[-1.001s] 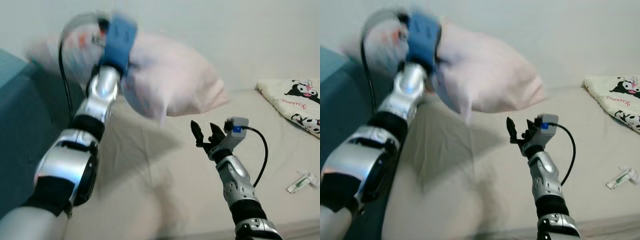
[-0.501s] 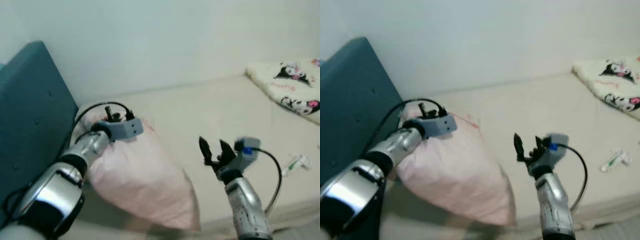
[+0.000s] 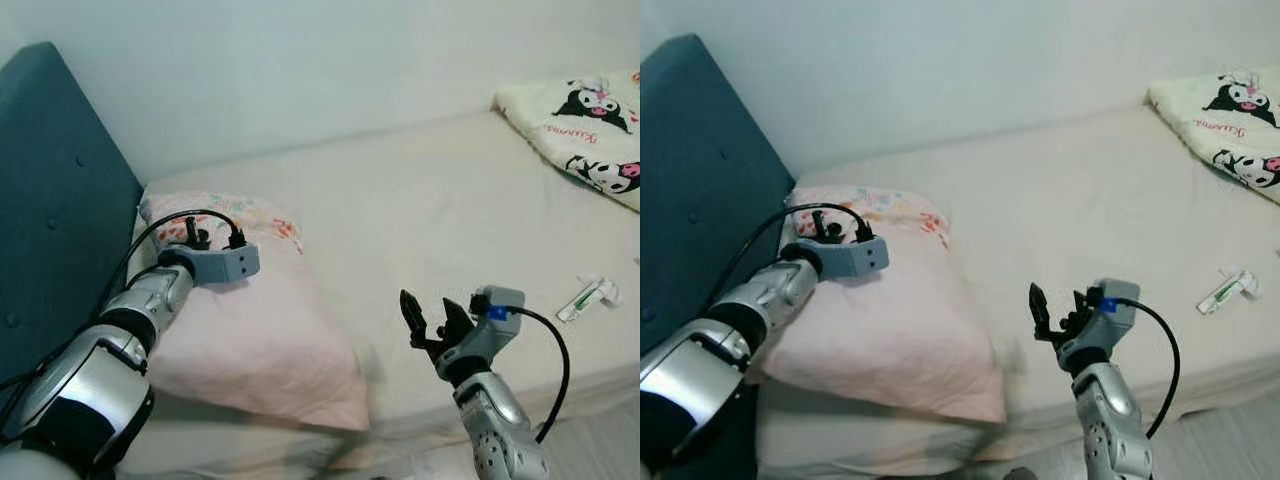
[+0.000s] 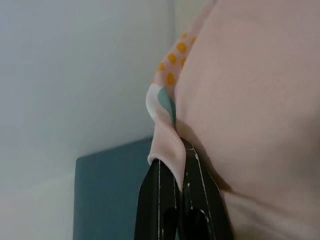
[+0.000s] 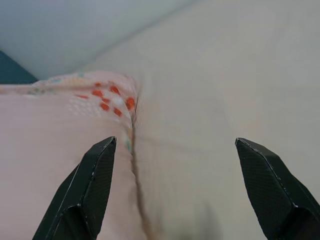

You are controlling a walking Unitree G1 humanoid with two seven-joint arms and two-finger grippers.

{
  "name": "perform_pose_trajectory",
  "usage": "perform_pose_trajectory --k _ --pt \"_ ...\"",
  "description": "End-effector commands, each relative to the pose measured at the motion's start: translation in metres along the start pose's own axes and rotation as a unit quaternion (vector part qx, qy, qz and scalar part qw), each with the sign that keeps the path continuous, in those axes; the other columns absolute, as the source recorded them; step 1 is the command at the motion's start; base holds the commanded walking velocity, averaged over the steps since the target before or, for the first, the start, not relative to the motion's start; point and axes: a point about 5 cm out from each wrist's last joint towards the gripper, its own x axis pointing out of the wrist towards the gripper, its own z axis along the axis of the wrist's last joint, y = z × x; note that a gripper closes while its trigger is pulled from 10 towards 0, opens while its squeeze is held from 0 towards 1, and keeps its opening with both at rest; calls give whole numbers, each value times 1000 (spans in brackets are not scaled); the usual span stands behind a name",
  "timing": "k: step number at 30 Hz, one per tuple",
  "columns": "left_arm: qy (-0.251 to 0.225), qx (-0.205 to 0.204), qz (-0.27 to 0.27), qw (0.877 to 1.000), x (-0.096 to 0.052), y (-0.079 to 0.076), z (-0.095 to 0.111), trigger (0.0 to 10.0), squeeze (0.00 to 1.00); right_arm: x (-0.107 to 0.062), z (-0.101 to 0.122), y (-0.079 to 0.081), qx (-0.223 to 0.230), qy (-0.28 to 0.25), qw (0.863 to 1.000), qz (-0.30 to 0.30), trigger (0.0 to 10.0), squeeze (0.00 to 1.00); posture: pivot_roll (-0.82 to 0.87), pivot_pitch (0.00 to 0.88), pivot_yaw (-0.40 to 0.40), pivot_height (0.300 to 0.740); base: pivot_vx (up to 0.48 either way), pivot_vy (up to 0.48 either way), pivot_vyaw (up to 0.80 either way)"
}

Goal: Clean up the room

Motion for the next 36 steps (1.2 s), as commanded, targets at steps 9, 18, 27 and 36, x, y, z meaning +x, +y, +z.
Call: perform_pose_trajectory --k 9,18,27,36 --pt "151 23 -15 988 -29 -6 -77 10000 0 0 6 10 30 17 999 21 10000 0 -190 225 93 685 0 0 0" --pt "224 -172 -26 959 -44 -35 -86 10000 0 5 11 12 34 25 999 28 10000 0 -179 210 82 650 0 0 0" --pt "276 -404 -15 872 -51 -62 -76 10000 0 9 16 13 32 27 999 36 10000 0 -179 211 71 615 0 0 0" --pt "340 -528 100 772 -52 -53 -84 10000 0 12 17 20 37 26 998 49 10000 0 -163 207 68 585 0 0 0"
